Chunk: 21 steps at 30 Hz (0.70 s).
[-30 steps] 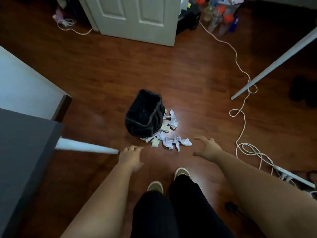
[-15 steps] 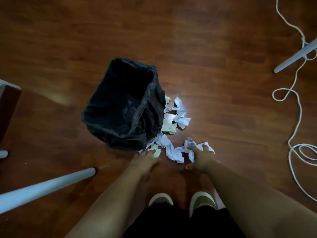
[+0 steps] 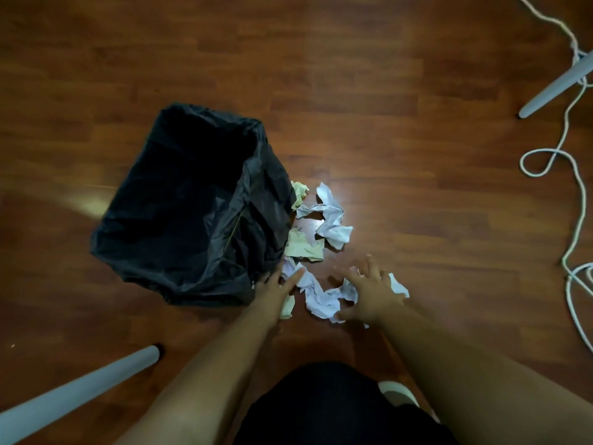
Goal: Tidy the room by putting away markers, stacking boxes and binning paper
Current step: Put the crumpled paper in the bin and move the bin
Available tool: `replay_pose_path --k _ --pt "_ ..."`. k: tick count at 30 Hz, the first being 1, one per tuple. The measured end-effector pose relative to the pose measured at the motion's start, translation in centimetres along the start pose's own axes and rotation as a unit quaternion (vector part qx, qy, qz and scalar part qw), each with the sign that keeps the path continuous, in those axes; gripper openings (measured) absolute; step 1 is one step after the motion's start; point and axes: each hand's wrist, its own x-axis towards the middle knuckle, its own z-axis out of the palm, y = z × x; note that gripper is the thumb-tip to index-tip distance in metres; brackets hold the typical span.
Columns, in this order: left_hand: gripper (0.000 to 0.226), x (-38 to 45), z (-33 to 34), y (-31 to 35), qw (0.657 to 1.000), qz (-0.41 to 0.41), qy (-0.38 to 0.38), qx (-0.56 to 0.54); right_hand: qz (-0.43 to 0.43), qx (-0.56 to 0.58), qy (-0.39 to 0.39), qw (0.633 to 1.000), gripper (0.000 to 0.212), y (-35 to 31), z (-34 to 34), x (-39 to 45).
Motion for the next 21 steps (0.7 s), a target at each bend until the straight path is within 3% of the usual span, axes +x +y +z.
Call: replay_pose_path --k 2,3,6,9,11,14,16,18,21 --pt "0.133 0.7 1.6 -0.7 0.993 -0.041 -0.1 -0.055 -0.02 0.014 0.015 1.0 0.099 -0.8 0.4 0.9" --pt "0.127 0.7 2.0 -0.8 0.99 -0.064 -0.101 -0.073 -0.022 0.023 0.018 0.999 0.098 -1.1 0.9 1.3" --pt "0.091 1.3 4.5 -1.5 0.994 -0.082 -0.048 -0.057 -0.013 -0.001 0.001 1.0 0.097 -2.1 2.8 2.4" --pt "0.053 0.7 6.5 -1.5 0.994 -0.045 -0.057 -0.087 -0.003 -0.055 -0.051 0.997 0.083 -2.1 4.9 3.1" --pt "0.041 -0.5 7.5 -1.5 0.998 0.017 -0.046 -0.043 -0.029 -0.099 -0.029 0.994 0.063 -1.5 6.1 3.2" --pt "0.035 -1.9 7.0 -1.1 0.992 0.047 -0.001 -0.114 -0.061 -0.127 -0.006 0.99 0.048 0.0 6.3 3.6" --pt "0.01 -2.7 4.4 0.3 0.985 0.039 0.028 -0.166 -0.061 -0.096 -0.015 0.993 0.043 0.6 4.5 3.5" --pt "0.02 -3.3 0.7 2.0 0.961 0.055 0.084 -0.258 -0.047 -0.005 0.015 0.999 0.035 0.9 1.8 3.0" --pt "0.029 -4.7 -7.8 4.9 0.876 0.091 0.212 -0.424 -0.015 0.12 0.106 0.987 0.009 0.3 -3.0 1.5"
